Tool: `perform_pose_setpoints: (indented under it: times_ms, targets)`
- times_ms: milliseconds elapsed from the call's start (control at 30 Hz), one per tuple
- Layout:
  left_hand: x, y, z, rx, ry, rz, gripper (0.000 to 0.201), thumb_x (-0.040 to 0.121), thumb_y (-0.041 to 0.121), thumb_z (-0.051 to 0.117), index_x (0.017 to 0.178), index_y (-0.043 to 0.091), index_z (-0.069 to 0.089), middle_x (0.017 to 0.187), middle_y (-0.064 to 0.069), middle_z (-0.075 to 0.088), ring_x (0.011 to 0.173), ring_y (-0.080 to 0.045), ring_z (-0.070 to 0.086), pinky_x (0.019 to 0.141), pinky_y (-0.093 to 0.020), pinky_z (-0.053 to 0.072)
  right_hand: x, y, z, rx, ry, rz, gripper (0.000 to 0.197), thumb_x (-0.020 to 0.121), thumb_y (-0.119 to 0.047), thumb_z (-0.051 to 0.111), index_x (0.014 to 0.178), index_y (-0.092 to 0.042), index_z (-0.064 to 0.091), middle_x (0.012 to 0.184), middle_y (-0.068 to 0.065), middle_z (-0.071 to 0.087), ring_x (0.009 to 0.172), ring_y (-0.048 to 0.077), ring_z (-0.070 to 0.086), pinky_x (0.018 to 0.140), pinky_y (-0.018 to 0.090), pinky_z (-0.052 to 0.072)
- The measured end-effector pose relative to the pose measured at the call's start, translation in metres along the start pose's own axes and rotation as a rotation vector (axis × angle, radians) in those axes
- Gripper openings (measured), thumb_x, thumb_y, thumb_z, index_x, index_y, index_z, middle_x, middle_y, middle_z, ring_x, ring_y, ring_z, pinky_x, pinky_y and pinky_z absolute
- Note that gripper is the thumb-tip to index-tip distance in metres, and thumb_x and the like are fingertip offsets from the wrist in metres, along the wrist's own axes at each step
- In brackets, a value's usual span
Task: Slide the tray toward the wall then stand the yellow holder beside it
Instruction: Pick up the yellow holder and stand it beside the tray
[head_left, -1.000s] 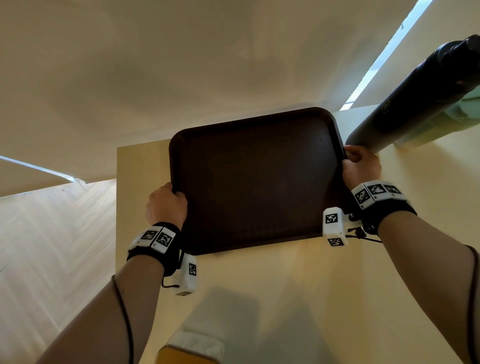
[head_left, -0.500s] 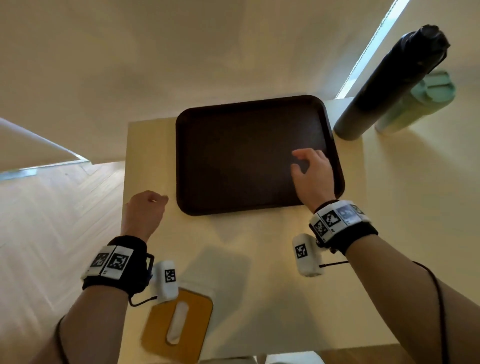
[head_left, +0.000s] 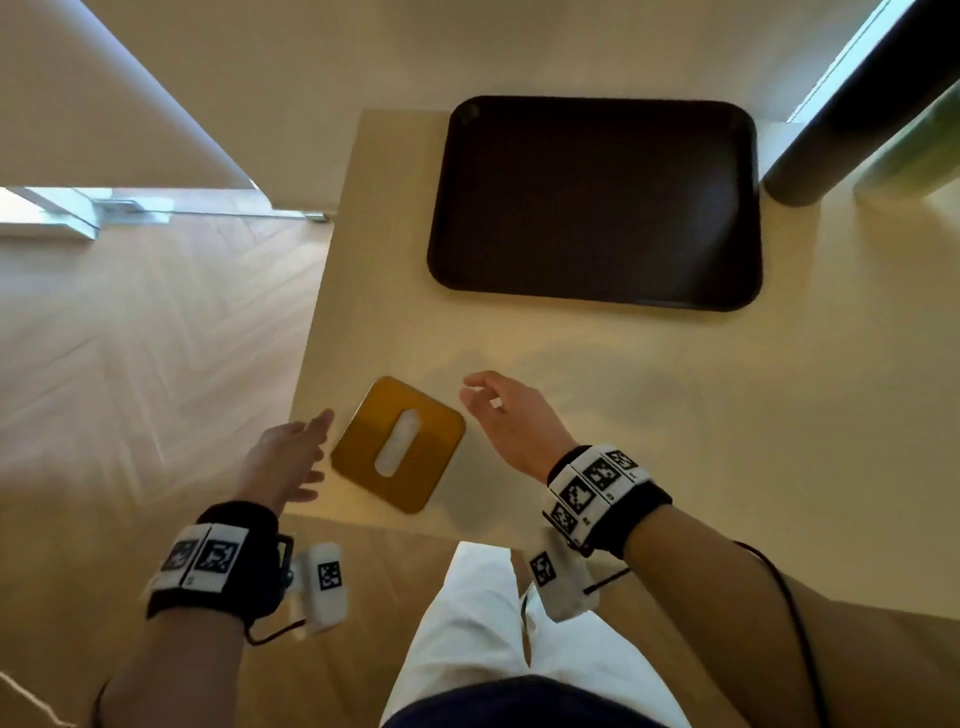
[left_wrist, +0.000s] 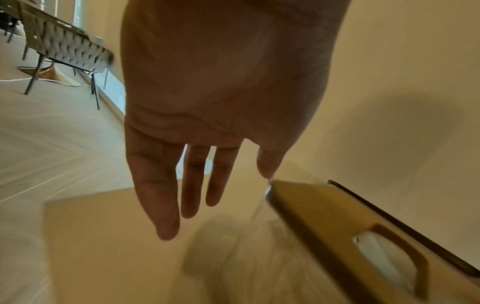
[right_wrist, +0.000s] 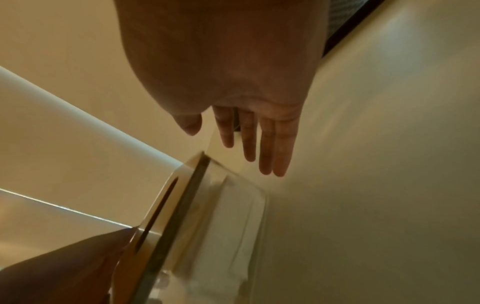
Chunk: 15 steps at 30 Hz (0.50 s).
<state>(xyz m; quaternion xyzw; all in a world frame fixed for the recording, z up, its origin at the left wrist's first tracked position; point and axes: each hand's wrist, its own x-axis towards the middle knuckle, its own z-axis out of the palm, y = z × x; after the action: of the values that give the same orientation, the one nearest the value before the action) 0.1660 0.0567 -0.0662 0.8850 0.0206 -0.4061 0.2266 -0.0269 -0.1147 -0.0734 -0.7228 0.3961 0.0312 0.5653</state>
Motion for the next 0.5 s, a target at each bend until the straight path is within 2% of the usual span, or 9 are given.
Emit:
perform_pose_setpoints:
  times_ms: [100,167,233,367,500]
  targets:
    - [-0.015,-0.014,0.013,-0.061,-0.079,-0.047,0.058,0.093,0.063,0.043,0.119,0.013,0.056,0.108,-0.012,0.064,0.088,-0.032,0.070,0.065,-0.037,0.054,-0.006,0.003,0.019,-0.005,-0.079,0.031,0.046,0.097,-0.046,0.042,0.135,-0.022,0.052,0.134,0.002,0.059,0.122,0.019,0.055,0.096,0.028,0.041]
    - [-0.023,-0.016,0.020,-0.169,-0.114,-0.039,0.057,0.094,0.061,0.041,0.121,0.012,0.053,0.106,-0.014,0.065,0.086,-0.032,0.070,0.064,-0.037,0.056,-0.006,0.004,0.028,-0.018,-0.092,0.033,0.046,0.097,-0.045,0.042,0.134,-0.020,0.054,0.135,0.003,0.058,0.123,0.020,0.055,0.101,0.031,0.042]
    - [-0.028,-0.012,0.025,-0.246,-0.104,-0.035,0.054,0.095,0.060,0.041,0.121,0.013,0.052,0.099,-0.014,0.067,0.084,-0.031,0.070,0.064,-0.038,0.056,-0.006,0.003,0.033,-0.021,-0.079,0.032,0.045,0.097,-0.044,0.042,0.131,-0.018,0.057,0.132,0.005,0.060,0.120,0.023,0.058,0.101,0.034,0.043]
    - [-0.030,0.005,0.027,-0.278,-0.084,-0.009,0.056,0.094,0.062,0.044,0.118,0.012,0.056,0.092,-0.016,0.071,0.081,-0.031,0.073,0.065,-0.038,0.059,-0.001,-0.003,0.031,-0.069,-0.004,0.005,0.043,0.098,-0.040,0.041,0.128,-0.015,0.059,0.125,0.011,0.061,0.115,0.027,0.058,0.093,0.030,0.041]
    - [-0.020,0.036,0.014,-0.289,-0.054,0.052,0.057,0.093,0.061,0.046,0.110,0.008,0.060,0.087,-0.017,0.072,0.074,-0.032,0.073,0.064,-0.039,0.060,0.018,-0.020,0.022,-0.035,0.068,-0.014,0.043,0.098,-0.042,0.038,0.123,-0.015,0.061,0.113,0.013,0.064,0.101,0.030,0.064,0.089,0.037,0.048]
